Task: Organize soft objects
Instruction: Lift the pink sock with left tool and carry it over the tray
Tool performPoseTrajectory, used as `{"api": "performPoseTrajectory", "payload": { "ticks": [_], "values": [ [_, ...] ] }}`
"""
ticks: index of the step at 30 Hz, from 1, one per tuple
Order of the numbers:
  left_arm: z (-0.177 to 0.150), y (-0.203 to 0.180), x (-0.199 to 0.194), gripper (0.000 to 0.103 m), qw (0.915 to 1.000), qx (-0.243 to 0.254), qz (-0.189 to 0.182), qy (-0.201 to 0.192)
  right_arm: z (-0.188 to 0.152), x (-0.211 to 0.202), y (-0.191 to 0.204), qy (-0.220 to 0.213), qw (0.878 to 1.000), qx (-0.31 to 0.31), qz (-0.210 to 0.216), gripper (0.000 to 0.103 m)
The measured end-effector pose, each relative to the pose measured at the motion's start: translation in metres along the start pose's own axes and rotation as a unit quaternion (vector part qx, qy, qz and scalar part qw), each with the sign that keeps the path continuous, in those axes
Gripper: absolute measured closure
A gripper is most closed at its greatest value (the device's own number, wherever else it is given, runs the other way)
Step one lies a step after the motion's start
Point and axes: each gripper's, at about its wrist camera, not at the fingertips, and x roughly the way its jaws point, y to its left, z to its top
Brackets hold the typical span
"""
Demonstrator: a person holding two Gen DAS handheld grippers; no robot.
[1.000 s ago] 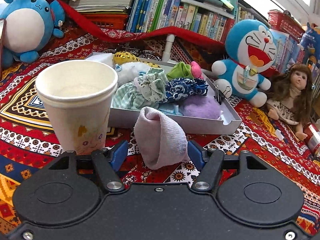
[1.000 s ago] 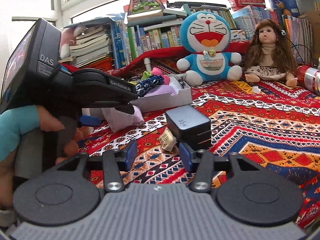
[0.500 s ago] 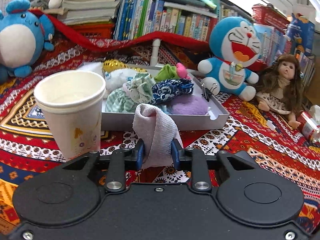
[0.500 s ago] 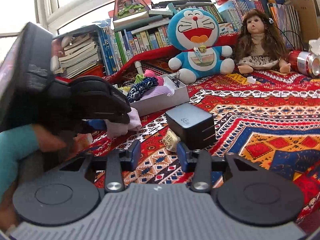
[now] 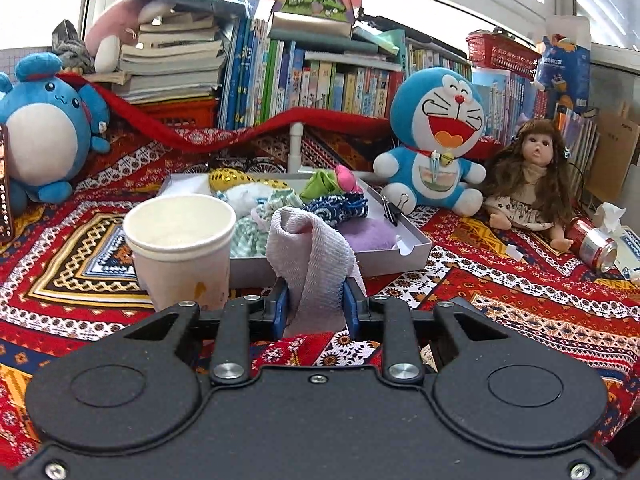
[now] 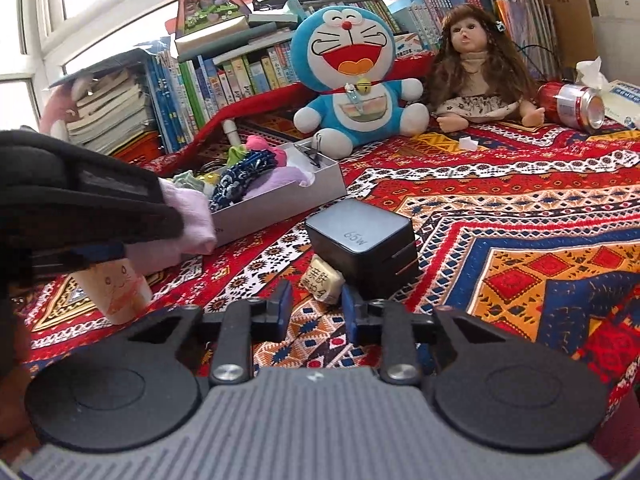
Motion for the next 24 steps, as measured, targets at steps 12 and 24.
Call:
{"api": "performPoseTrajectory", "payload": {
  "ticks": [12, 24],
  "values": [
    [-0.003, 0.007, -0.005, 0.076, 1.0000, 0.001, 0.002, 0.000, 0.003, -0.005, -0.001, -0.004, 1.000, -0.015, 0.009, 0.094],
    [-0.004, 0.010, -0.011, 0.076, 1.0000, 0.002, 0.001, -0.007, 0.013, 0.017, 0.008, 0.028, 0.998, 0.050, -0.014, 0.054]
  ]
}}
